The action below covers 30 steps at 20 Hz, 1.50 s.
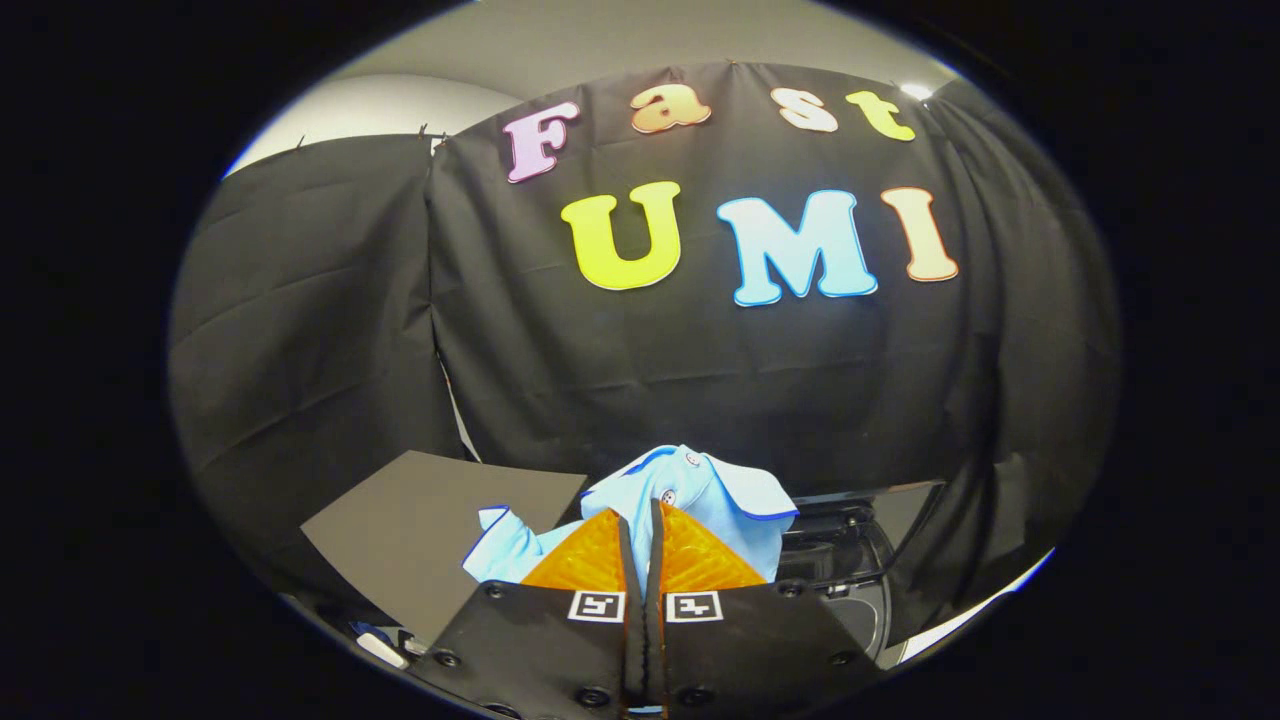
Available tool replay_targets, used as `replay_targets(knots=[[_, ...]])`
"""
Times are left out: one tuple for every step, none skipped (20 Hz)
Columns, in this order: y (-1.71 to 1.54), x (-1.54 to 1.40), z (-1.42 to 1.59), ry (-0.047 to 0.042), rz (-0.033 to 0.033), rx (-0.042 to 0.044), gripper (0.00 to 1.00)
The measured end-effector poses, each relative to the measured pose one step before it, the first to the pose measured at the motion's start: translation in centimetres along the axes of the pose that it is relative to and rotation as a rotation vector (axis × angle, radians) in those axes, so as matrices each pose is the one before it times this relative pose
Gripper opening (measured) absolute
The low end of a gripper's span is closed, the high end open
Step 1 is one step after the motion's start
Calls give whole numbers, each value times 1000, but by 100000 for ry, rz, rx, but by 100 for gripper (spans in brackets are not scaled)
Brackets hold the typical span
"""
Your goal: Put the clothes into the washing machine and then close the washing machine lid.
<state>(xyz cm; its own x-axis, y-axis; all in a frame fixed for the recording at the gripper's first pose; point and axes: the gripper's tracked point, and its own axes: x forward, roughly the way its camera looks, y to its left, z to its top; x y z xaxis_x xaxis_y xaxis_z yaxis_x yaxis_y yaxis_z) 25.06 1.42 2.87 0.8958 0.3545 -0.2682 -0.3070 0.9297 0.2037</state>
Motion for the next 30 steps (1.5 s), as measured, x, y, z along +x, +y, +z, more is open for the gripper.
replay_targets(knots=[[-636,-219,-22,53,-896,-221,1],[-565,-180,-147,193,-827,-132,1],[-731,-291,-162,1,-752,11,1],[-566,-157,-169,203,-871,283,1],[-619,-149,-236,267,-734,218,1],[-578,-49,-336,382,-934,190,1],[-682,-154,-379,472,-976,-51,1],[-489,-17,-355,574,-820,-166,1],[-606,-15,-307,574,-833,-10,1],[-461,80,-465,687,-632,-86,1],[-399,61,-370,626,-422,-107,1],[-372,74,-353,503,-518,7,1],[-266,126,-483,54,-310,6,1],[-288,187,-644,166,-655,-431,1],[-363,291,-584,726,-913,-798,1],[-379,343,-804,1180,-787,-840,1],[-187,251,-598,876,-325,-233,1],[-83,265,-599,686,-249,51,1],[-119,297,-550,668,-345,299,1],[-139,326,-667,993,-132,619,1],[-96,296,-635,953,-185,620,1],[-74,270,-592,910,-93,367,1],[18,322,-785,967,-3,135,1],[-19,295,-661,1187,-70,-275,1],[3,298,-924,1880,-283,-386,1],[-49,252,-703,1267,-213,-244,1],[-25,372,-812,1562,-192,24,1],[13,181,-567,1080,-128,67,1],[-66,260,-657,710,-125,282,1],[-53,192,-483,777,23,253,1]])
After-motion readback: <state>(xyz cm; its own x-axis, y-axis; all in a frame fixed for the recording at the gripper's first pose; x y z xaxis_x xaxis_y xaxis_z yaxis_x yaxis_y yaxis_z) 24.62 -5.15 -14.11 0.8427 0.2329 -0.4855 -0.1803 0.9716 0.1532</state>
